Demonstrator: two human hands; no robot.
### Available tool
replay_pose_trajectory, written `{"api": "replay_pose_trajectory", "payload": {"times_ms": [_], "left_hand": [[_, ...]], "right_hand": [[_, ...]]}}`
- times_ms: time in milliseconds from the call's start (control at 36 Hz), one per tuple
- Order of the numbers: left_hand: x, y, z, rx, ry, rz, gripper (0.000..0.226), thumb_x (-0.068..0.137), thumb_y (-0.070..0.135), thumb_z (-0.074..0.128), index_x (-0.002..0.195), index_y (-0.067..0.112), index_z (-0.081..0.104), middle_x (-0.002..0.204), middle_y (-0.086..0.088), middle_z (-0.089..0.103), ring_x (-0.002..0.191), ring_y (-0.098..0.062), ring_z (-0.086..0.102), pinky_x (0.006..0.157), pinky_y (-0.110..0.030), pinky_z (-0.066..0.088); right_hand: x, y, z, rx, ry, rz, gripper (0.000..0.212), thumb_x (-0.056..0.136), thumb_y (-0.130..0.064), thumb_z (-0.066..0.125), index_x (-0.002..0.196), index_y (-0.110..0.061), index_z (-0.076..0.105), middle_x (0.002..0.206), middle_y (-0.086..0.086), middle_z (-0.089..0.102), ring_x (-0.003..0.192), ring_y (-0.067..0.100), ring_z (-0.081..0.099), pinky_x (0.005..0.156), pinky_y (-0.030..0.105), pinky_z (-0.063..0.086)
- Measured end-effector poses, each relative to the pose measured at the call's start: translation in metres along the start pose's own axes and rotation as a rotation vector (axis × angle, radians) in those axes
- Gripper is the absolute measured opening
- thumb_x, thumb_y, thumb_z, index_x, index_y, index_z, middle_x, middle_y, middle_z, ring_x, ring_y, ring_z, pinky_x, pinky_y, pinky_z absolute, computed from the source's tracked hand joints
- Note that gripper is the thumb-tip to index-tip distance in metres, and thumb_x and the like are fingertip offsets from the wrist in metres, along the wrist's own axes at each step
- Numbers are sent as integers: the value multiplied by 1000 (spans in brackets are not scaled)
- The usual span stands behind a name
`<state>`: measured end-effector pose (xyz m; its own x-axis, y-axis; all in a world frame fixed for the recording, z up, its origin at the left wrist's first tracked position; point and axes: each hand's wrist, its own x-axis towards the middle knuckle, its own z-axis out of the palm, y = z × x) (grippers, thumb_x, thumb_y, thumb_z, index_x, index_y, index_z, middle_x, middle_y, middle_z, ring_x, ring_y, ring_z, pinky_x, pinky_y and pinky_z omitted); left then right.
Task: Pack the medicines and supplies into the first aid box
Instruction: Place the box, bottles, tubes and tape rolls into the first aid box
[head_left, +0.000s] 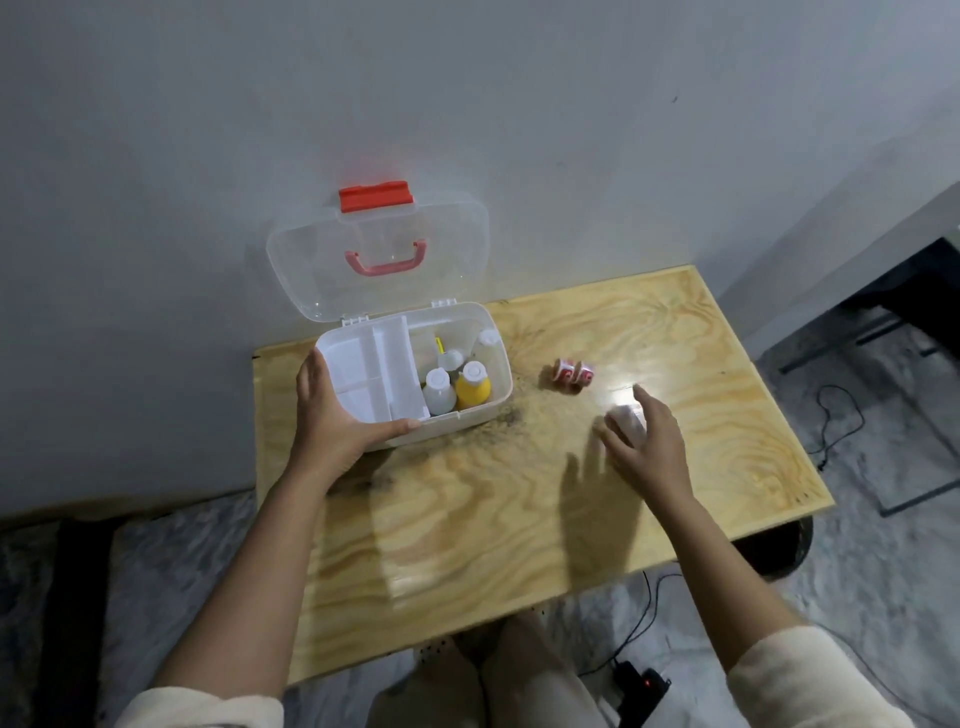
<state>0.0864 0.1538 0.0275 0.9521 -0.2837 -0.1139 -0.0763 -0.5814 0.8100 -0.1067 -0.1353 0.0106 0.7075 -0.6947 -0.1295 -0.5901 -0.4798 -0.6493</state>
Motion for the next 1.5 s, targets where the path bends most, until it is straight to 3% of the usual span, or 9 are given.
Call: {"api": "replay_pose_trajectory", "payload": {"times_ms": [167, 500, 778, 972, 1111, 1194, 1306, 1361, 1500], "left_hand": [[-1, -2, 1, 3, 22, 28, 130, 40, 45, 94, 144, 25, 19, 147, 0, 24, 136, -18, 27, 108, -36, 33], [-3, -9, 1, -3, 18, 19, 128, 41, 46, 94, 144, 21, 22, 146, -3, 25, 135, -19, 28, 111, -42, 33], [-7, -8, -11, -79, -75, 63, 126, 31, 58, 82, 140, 30, 25, 134, 16, 25, 125, -4, 28, 101, -29, 29], [-7, -11, -20, -130, -122, 108, 124, 32, 55, 86, 139, 29, 28, 139, 9, 31, 126, -8, 33, 100, -28, 32], [-9, -8, -28, -210, -150, 186, 107, 36, 51, 85, 126, 47, 28, 128, 21, 36, 112, 19, 37, 90, 1, 30], [-5, -13, -29, -250, -164, 194, 115, 40, 43, 91, 138, 40, 30, 132, 15, 43, 123, 6, 43, 100, -20, 42], [-1, -21, -32, -270, -216, 239, 107, 57, 32, 92, 144, 28, 31, 140, 10, 48, 129, -4, 47, 105, -31, 43], [0, -23, -32, -249, -201, 233, 101, 59, 33, 91, 142, 27, 34, 139, 13, 49, 128, 0, 46, 105, -25, 42], [4, -30, -30, -307, -196, 152, 102, 56, 43, 91, 140, 24, 37, 133, 1, 55, 121, -16, 56, 95, -46, 52]], "right_hand": [[-24, 28, 1, -68, -134, 71, 81, 77, -24, 73, 143, -15, 26, 148, 11, 34, 133, 28, 34, 107, 43, 34], [-31, 20, 10, 50, 22, 115, 59, 84, -14, 65, 137, -7, 40, 134, 16, 47, 124, 30, 40, 103, 39, 35], [-29, 1, 18, 131, 69, 183, 57, 84, -15, 65, 136, -6, 42, 133, 18, 49, 123, 31, 45, 104, 41, 37], [-34, -64, 19, 267, 239, 147, 56, 83, -19, 67, 134, -7, 44, 135, 14, 51, 125, 26, 46, 98, 32, 37], [-46, -148, 38, 424, 214, -66, 53, 79, -23, 71, 126, -11, 52, 120, 9, 62, 110, 22, 57, 95, 43, 48], [-60, -193, 60, 474, 102, -176, 56, 76, -29, 70, 126, -12, 53, 125, 8, 61, 116, 21, 56, 99, 44, 47], [-73, -228, 94, 385, -67, -260, 58, 79, -27, 70, 132, -14, 48, 130, 7, 55, 119, 18, 50, 96, 24, 38], [-71, -233, 106, 340, -93, -233, 58, 81, -24, 68, 133, -13, 45, 134, 7, 52, 121, 18, 47, 92, 17, 32], [-60, -233, 121, 226, -65, -138, 58, 85, -23, 62, 137, -11, 39, 134, 13, 49, 121, 25, 46, 96, 26, 36]]}}
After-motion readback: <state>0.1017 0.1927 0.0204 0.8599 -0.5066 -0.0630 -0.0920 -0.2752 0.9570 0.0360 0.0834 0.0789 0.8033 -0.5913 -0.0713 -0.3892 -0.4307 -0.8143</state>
